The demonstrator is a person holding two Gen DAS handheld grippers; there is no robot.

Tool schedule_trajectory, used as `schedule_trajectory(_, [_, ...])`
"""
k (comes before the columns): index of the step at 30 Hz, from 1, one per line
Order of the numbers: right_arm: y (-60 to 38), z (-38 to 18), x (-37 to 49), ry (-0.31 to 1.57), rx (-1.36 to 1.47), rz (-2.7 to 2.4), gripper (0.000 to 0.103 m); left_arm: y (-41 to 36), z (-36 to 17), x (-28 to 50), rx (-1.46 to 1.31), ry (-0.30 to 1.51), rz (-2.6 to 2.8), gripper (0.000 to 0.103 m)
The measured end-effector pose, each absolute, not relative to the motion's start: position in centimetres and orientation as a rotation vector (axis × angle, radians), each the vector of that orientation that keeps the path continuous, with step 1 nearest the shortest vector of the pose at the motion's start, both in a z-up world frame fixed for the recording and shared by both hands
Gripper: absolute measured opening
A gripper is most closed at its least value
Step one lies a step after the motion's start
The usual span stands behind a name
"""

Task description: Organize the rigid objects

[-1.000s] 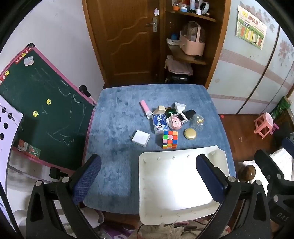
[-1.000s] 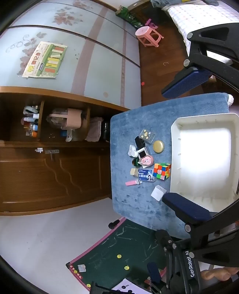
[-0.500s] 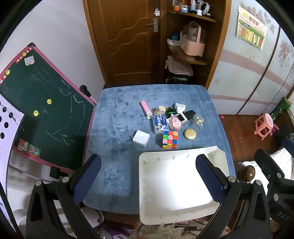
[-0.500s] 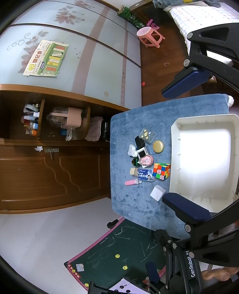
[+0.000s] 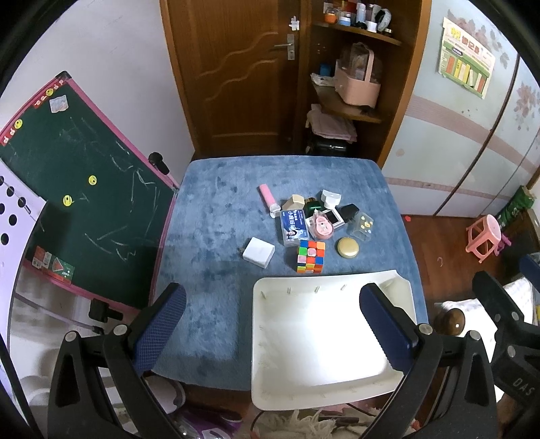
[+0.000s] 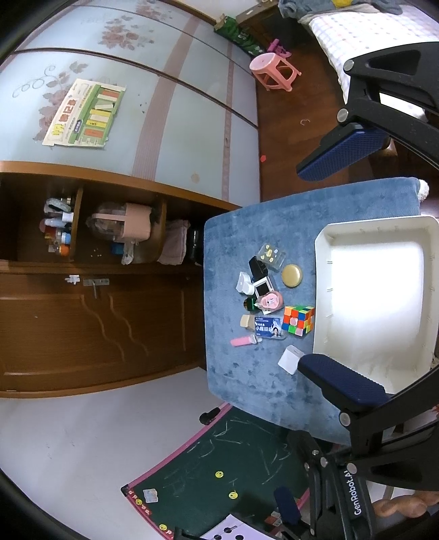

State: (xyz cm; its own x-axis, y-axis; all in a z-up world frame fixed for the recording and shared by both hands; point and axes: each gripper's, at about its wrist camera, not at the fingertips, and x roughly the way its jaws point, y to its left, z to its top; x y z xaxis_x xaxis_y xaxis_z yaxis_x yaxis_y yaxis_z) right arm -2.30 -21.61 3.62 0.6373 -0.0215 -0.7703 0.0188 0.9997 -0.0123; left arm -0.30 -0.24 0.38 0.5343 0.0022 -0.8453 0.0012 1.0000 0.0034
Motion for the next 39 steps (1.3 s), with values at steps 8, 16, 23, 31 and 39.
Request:
schedule_trajectory(8, [-22.1, 3.7, -2.2, 0.886, -0.008, -0.009, 0.103, -0.5, 0.4, -0.8, 0.0, 1.004, 0.007, 0.102])
schedule_trajectory(16, [-21.9, 3.0, -2.9, 0.892, -0.019, 0.024, 0.103, -0.8, 0.5, -1.5, 0.006, 0.999, 0.013, 0.102])
schedule_trajectory(23, [-22.4, 2.7, -3.7, 0.886, -0.014, 0.051, 0.103, -1.2, 0.5, -3.1, 0.003, 0.993, 0.045, 0.102])
schedule_trajectory(31, [-22.3, 2.1, -4.0, 0.893, -0.011, 0.078, 0.103, -1.4, 0.3, -3.6, -0.001, 0.996, 0.063, 0.102])
schedule_trajectory(39, [-22.2, 1.7, -3.7, 0.908, 0.0, 0.068, 0.103, 0.3, 0.2, -2.4, -0.027, 0.987, 0.065, 0.102])
